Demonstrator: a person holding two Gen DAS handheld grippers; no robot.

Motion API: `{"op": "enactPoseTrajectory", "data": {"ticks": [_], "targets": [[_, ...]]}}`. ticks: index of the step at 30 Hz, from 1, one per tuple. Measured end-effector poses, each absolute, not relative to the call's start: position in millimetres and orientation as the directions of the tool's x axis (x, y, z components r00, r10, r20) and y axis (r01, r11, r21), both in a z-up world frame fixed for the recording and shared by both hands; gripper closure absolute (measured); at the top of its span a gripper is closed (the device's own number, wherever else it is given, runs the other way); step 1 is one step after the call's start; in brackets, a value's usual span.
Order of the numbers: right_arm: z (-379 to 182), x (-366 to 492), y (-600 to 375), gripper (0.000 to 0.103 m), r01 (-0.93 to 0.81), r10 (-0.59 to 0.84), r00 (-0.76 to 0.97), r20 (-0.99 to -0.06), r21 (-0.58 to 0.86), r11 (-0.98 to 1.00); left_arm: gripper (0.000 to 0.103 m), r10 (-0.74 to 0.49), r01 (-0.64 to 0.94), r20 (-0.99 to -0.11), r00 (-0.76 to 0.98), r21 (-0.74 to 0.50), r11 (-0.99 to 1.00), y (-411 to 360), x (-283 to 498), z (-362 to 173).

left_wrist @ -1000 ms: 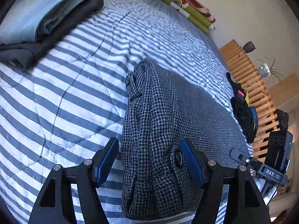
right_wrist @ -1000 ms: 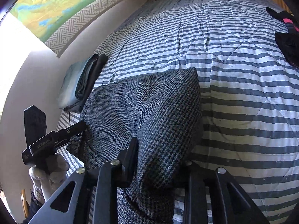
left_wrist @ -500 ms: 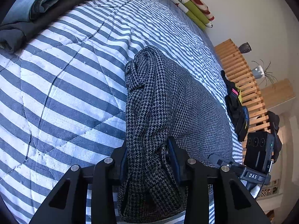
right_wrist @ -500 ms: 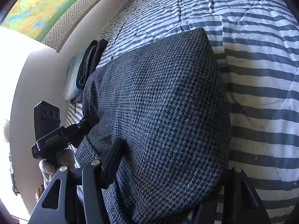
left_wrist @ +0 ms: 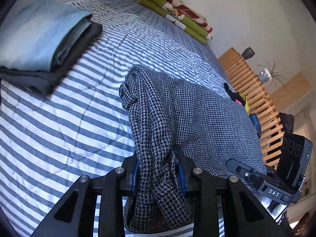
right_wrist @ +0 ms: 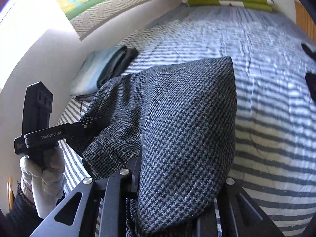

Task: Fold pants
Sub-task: 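Carry the folded shorts with both grippers onto the denim stack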

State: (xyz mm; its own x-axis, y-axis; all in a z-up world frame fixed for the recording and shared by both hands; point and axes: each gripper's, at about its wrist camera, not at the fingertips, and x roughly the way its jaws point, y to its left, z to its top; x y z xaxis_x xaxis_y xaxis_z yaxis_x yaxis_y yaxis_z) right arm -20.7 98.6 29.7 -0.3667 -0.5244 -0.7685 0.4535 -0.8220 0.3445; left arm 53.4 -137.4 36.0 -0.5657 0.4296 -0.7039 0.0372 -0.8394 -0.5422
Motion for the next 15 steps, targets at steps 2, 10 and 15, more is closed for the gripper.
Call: {"op": "enactPoseTrajectory", "data": {"ticks": [2, 10, 15], "targets": [[46.8, -19.8, 84.4, 0.083, 0.481, -0.537, -0.381, -0.753, 0.334, -0.81, 0.071, 0.403, 0.036, -0.687, -0.604, -0.529, -0.848, -155.1, 60.4, 55.9], [106.6, -50.2, -16.9, 0.083, 0.577, -0.615, -0.423, -0.666, 0.325, -0.749, 0.071, 0.232, 0.104, -0.639, -0.734, -0.443, -0.89, -264.7, 69.9, 126.8], [123.6, -84.4, -89.8, 0.083, 0.612, -0.673, -0.418, -0.61, 0.358, -0.705, 0.071, 0.125, 0.175, -0.608, -0.784, -0.41, -0.895, -344.9, 49.2, 158.5]]}}
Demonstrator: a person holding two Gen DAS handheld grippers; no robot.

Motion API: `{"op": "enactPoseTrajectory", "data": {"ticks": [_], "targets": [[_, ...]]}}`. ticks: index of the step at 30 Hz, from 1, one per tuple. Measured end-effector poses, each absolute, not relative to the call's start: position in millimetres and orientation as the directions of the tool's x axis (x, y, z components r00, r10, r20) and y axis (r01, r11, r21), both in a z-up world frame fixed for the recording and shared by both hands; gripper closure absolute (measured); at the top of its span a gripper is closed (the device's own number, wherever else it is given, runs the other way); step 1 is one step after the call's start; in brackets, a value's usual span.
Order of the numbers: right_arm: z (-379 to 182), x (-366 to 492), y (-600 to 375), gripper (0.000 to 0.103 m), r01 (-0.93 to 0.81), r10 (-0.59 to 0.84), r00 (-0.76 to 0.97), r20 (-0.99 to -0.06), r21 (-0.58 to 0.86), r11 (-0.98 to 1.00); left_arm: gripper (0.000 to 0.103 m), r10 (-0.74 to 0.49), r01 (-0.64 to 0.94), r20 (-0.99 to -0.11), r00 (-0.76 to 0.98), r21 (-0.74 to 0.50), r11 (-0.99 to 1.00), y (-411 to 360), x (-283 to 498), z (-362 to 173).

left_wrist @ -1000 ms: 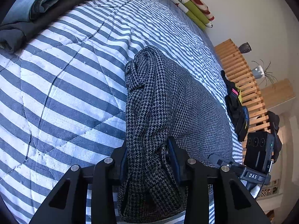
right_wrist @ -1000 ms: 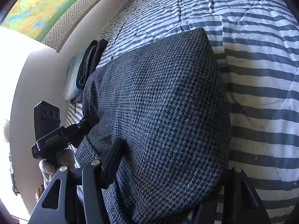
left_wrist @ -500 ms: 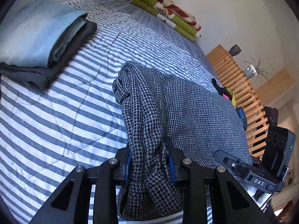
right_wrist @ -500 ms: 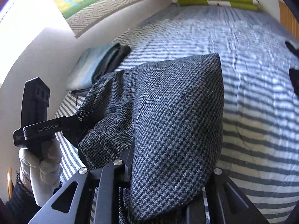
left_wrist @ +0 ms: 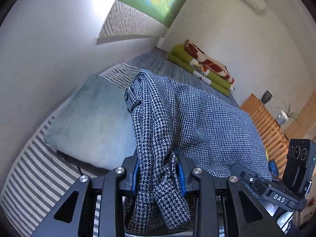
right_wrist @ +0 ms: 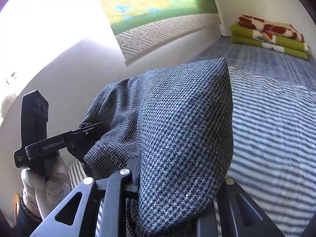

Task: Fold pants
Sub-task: 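Carry the folded shorts with both grippers onto the denim stack, then open both grippers and release the shorts on the stack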

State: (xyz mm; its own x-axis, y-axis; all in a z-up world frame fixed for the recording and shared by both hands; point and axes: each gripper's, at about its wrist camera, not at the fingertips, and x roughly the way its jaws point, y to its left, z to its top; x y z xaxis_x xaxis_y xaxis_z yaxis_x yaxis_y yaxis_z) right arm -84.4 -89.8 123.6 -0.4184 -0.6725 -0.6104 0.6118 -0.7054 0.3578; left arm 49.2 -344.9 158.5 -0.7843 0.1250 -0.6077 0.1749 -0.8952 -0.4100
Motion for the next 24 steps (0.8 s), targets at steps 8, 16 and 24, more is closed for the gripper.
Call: {"op": "enactPoseTrajectory", "data": {"ticks": [8, 16, 24], "targets": [[104.7, -143.1, -187.8, 0.083, 0.639, -0.691, -0.419, -0.59, 0.349, -0.685, 0.071, 0.014, 0.235, -0.61, -0.793, -0.327, -0.916, -431.1, -3.3, 155.2], [23.9, -207.0, -264.4, 0.05, 0.562, -0.494, -0.402, -0.771, 0.218, -0.798, 0.054, -0.279, 0.415, -0.777, -0.564, 0.026, -0.91, -484.3, -66.1, 69.6], [43.5, -197.9, -229.1, 0.05, 0.525, -0.58, -0.513, -0.633, 0.302, -0.796, 0.044, -0.284, 0.398, -0.655, -0.7, -0.027, -0.917, -471.2, -38.2, 104.9]]}}
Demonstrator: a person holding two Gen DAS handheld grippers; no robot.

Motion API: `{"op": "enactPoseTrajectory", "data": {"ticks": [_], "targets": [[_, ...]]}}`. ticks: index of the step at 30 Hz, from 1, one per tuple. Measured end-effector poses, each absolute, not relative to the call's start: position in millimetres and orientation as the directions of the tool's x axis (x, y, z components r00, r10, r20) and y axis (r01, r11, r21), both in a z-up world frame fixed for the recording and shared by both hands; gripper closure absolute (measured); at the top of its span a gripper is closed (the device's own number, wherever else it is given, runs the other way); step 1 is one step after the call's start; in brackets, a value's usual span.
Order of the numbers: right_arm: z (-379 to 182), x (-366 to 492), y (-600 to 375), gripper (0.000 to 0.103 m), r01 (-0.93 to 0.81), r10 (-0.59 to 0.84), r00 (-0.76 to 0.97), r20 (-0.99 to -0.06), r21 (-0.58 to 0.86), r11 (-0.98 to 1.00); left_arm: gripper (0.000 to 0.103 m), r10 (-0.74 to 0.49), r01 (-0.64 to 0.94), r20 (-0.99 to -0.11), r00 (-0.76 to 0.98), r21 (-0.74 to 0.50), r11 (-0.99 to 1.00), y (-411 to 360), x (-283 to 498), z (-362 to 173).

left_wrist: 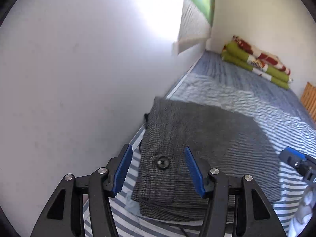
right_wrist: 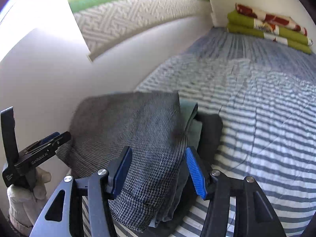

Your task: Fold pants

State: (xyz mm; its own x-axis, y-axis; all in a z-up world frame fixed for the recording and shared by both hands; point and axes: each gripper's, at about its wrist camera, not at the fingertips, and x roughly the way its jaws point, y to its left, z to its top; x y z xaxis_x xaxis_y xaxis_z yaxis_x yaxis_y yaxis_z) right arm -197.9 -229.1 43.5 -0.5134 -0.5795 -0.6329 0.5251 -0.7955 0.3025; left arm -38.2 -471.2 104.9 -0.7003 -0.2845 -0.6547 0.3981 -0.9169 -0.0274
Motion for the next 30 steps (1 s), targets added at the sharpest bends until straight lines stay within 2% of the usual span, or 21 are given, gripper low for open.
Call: {"op": "enactPoseTrajectory", "data": {"ticks": [2, 5, 8, 12, 15, 20, 24, 30], "targets": [[46.3, -189.8, -235.7, 0.051, 0.564, -0.595, -0.499, -0.63, 0.285, -0.775, 0.045, -0.226, 0.35, -0.661, -0.715, -0.06, -0.935, -459.0, -37.8, 105.9], [34.8, -181.6, -251.2, 0.063, 0.581, -0.57, -0.454, -0.685, 0.258, -0.772, 0.045, -0.159, 0.333, -0.727, -0.668, -0.102, -0.937, -453.1, -46.9, 80.8], [18.0, -166.9, -256.4, 0.063, 0.605, -0.528, -0.391, -0.754, 0.223, -0.765, 0.046, -0.124, 0.378, -0.78, -0.613, -0.152, -0.913, -443.4, -35.4, 51.7], [6.2, -138.6, -231.6, 0.063, 0.621, -0.451, -0.359, -0.817, 0.151, -0.769, 0.045, -0.13, 0.416, -0.807, -0.576, -0.152, -0.896, -413.8, -2.4, 40.4], [3.9, -113.7, -188.1, 0.063, 0.595, -0.421, -0.332, -0.844, 0.159, -0.788, 0.045, -0.103, 0.428, -0.809, -0.578, -0.194, -0.883, -378.3, 30.9, 38.0], [28.6, -63.7, -110.3, 0.063, 0.557, -0.397, -0.369, -0.84, 0.142, -0.818, 0.045, -0.117, 0.414, -0.79, -0.602, -0.183, -0.891, -290.2, 88.7, 58.2], [54.6, -20.0, -52.7, 0.062, 0.544, -0.394, -0.417, -0.819, 0.123, -0.83, 0.045, -0.126, 0.374, -0.761, -0.636, -0.161, -0.913, -220.0, 171.1, 100.0], [91.0, 51.5, 18.4, 0.06, 0.529, -0.397, -0.482, -0.781, 0.101, -0.842, 0.044, -0.127, 0.297, -0.711, -0.692, -0.119, -0.947, -130.9, 240.0, 158.3]]}}
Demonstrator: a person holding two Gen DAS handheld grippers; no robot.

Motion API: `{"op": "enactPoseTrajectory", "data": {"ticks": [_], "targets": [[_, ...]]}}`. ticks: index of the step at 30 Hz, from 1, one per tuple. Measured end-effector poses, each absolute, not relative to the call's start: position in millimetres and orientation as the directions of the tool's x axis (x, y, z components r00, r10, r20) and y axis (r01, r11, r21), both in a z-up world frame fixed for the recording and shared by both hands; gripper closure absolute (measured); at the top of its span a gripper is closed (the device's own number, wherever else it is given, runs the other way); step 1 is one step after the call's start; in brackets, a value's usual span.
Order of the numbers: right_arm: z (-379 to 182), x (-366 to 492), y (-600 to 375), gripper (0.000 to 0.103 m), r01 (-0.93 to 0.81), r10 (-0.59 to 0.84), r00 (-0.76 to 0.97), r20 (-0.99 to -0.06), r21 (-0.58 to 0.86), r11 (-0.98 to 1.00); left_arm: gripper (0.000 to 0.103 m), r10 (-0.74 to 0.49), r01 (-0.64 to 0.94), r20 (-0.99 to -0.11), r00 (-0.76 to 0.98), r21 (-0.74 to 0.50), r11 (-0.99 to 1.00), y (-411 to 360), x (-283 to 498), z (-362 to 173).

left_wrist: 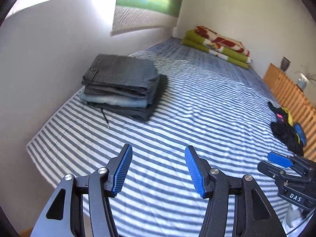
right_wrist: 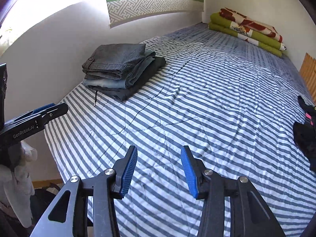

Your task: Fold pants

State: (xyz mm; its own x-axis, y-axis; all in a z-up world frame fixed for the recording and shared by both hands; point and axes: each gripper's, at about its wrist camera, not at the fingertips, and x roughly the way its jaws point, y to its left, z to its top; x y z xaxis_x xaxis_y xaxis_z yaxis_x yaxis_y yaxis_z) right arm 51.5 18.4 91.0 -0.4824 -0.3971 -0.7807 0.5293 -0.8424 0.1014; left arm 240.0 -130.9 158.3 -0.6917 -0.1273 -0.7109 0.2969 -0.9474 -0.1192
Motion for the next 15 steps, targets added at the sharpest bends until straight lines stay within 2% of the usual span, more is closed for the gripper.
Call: {"op": "enactPoseTrajectory", "data": {"ticks": [4, 6, 8, 15], "targets": [[109.7, 90.9, 53.1, 0.058, 0.515, -0.395, -0.524, -0.755, 0.089, -0.853, 0.041, -0.132, 0.251, -0.67, -0.73, -0.083, -0.964, -70.1, 286.2, 203.1], [117.3, 109.5, 67.6, 0.057, 0.503, -0.384, -0.554, -0.739, 0.07, -0.861, 0.036, -0.129, 0.233, -0.65, -0.749, -0.075, -0.97, -44.6, 308.8, 218.6], [121.9, 124.9, 80.1, 0.055, 0.49, -0.376, -0.573, -0.729, 0.063, -0.869, 0.026, -0.138, 0.224, -0.636, -0.759, -0.056, -0.973, -22.2, 329.2, 228.2], [110.0, 176.7, 116.9, 0.053, 0.4, -0.291, -0.639, -0.712, 0.016, -0.916, 0.017, -0.136, 0.235, -0.642, -0.754, -0.07, -0.969, 15.0, 380.8, 224.1]]}}
